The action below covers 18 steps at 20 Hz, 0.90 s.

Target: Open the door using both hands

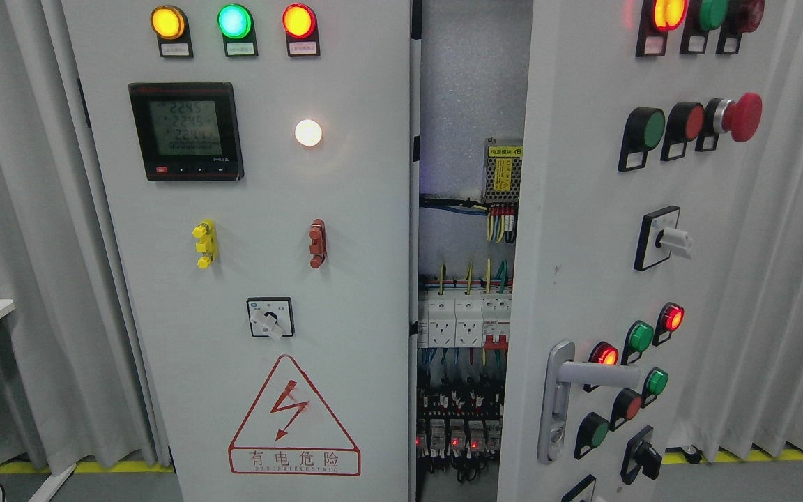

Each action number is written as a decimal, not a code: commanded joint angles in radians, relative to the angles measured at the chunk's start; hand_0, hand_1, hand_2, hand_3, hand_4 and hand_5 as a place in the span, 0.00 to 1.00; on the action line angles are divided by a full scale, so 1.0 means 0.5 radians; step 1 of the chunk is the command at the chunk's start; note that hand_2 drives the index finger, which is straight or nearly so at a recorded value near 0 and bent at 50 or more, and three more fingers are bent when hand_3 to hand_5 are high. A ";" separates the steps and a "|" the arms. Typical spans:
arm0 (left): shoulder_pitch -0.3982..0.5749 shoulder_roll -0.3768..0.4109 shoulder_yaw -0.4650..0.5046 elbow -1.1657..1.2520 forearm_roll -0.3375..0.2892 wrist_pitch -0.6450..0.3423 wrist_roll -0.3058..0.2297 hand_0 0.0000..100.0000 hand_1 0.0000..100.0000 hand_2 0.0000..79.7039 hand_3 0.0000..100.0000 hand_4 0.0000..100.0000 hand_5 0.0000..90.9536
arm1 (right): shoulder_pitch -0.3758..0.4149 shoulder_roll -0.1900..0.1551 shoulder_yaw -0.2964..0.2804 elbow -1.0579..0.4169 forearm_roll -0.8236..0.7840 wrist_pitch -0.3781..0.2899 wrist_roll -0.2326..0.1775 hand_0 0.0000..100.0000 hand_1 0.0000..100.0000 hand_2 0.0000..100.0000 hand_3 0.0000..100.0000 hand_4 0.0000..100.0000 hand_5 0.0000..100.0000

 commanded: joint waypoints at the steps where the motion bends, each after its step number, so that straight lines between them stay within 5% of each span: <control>1: 0.217 0.221 0.183 -1.334 0.191 0.007 -0.173 0.30 0.00 0.03 0.03 0.04 0.00 | -0.068 0.000 0.000 0.000 0.000 -0.001 -0.001 0.22 0.00 0.00 0.00 0.00 0.00; 6: 0.327 0.488 0.052 -2.111 0.452 0.023 -0.461 0.30 0.00 0.03 0.03 0.04 0.00 | -0.068 0.000 0.000 0.000 0.000 -0.001 -0.001 0.22 0.00 0.00 0.00 0.00 0.00; 11: 0.346 0.841 -0.062 -2.691 0.820 0.026 -0.627 0.30 0.00 0.03 0.03 0.04 0.00 | -0.068 0.000 0.000 0.000 0.000 -0.001 -0.001 0.22 0.00 0.00 0.00 0.00 0.00; 15: 0.267 0.934 -0.062 -2.934 0.888 0.056 -0.683 0.30 0.00 0.03 0.03 0.04 0.00 | -0.068 0.000 0.000 0.000 0.000 -0.001 -0.001 0.22 0.00 0.00 0.00 0.00 0.00; 18: 0.052 0.928 -0.062 -3.020 0.904 0.268 -0.683 0.30 0.00 0.03 0.03 0.04 0.00 | -0.068 0.000 0.000 0.000 0.000 -0.001 -0.001 0.22 0.00 0.00 0.00 0.00 0.00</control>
